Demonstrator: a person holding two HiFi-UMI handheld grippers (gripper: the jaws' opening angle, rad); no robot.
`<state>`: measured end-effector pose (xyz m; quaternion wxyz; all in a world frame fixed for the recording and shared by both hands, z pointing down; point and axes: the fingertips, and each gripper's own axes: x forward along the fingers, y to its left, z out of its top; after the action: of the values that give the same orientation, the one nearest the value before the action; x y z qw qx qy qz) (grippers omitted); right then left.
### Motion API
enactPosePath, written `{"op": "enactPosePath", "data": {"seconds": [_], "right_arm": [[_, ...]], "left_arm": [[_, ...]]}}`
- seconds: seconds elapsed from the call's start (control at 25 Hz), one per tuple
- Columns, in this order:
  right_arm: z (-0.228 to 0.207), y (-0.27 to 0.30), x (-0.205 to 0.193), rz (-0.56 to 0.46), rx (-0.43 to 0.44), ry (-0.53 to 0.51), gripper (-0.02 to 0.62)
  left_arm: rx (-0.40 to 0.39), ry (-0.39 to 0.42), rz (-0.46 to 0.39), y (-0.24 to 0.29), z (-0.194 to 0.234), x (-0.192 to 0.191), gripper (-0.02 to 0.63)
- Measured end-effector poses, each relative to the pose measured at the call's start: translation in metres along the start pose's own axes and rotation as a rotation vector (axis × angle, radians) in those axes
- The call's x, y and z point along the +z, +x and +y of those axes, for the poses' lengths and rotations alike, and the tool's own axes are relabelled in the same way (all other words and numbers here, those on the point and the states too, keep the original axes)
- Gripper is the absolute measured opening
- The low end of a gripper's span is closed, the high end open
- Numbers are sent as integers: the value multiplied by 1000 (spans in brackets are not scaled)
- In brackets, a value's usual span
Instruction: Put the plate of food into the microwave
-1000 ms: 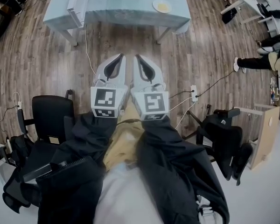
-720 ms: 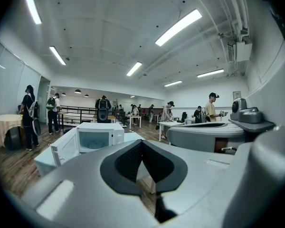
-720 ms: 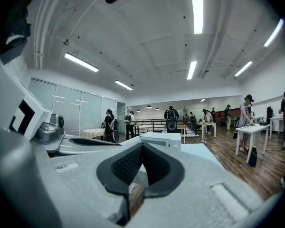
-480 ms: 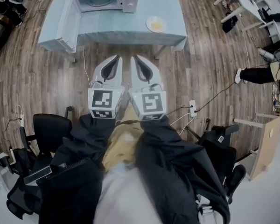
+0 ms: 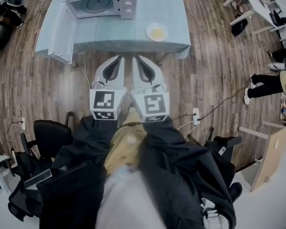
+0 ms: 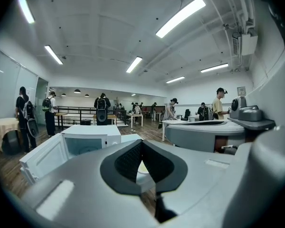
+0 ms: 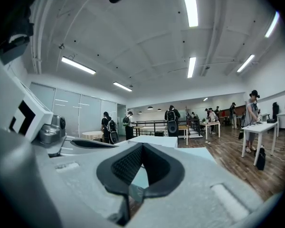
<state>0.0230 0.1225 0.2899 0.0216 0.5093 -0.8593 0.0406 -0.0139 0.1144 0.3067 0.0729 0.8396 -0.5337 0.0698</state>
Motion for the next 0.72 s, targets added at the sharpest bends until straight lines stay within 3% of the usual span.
{"op": "enactPosePath", "data": {"seconds": [0.72], "right_arm": [[-49, 41, -22, 36, -38, 24, -5]], "left_arm": [[-29, -15, 52, 68, 3, -16, -3]]}}
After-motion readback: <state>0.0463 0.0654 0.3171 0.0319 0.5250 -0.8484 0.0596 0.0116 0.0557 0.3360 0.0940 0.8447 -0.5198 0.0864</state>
